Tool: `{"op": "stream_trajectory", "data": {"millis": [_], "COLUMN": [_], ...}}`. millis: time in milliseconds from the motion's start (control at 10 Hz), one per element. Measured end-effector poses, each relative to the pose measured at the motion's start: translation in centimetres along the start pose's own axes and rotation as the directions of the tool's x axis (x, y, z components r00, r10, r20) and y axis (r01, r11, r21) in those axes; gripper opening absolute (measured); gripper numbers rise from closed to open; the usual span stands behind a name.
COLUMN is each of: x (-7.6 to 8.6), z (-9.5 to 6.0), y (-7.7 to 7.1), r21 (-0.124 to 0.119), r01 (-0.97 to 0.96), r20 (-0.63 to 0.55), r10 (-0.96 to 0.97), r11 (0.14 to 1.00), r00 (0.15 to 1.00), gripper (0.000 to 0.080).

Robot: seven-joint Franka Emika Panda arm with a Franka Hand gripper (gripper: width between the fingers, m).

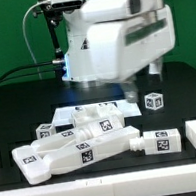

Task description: Assemble chair

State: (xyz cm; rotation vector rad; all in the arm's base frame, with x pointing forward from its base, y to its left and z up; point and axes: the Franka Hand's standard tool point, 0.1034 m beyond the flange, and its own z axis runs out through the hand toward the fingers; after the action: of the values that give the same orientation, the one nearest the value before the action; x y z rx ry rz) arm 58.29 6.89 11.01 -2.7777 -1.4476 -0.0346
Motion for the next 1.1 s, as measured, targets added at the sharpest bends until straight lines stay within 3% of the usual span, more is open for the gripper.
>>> {"op": "stream_trajectory", "data": {"millis": [100,200,600,800,1100], "x": [1.1,0.7,0.3,-0.2,-0.4], "z": [0.6,0.7,1.0,3.6,7.4], "y": [-1.1,-1.1,-1.0,-1.7,-1.9], "r21": [-0.008,0.006,0.010,0.021,0.013], "r01": [0.055,0.038,0.029,0.032,0.026], "r20": [0.011,-0.004,-0.001,-0.004,-0.029], "r10": [-0.055,-0.038,-0.029,-0.032,-0.025], "r11": [0.998,0.999,1.000,0.999,1.000], "r00": [0.998,0.999,1.000,0.999,0.999], "gripper": [0.0650,0.0650,0.0650,0.0650,0.0650]}}
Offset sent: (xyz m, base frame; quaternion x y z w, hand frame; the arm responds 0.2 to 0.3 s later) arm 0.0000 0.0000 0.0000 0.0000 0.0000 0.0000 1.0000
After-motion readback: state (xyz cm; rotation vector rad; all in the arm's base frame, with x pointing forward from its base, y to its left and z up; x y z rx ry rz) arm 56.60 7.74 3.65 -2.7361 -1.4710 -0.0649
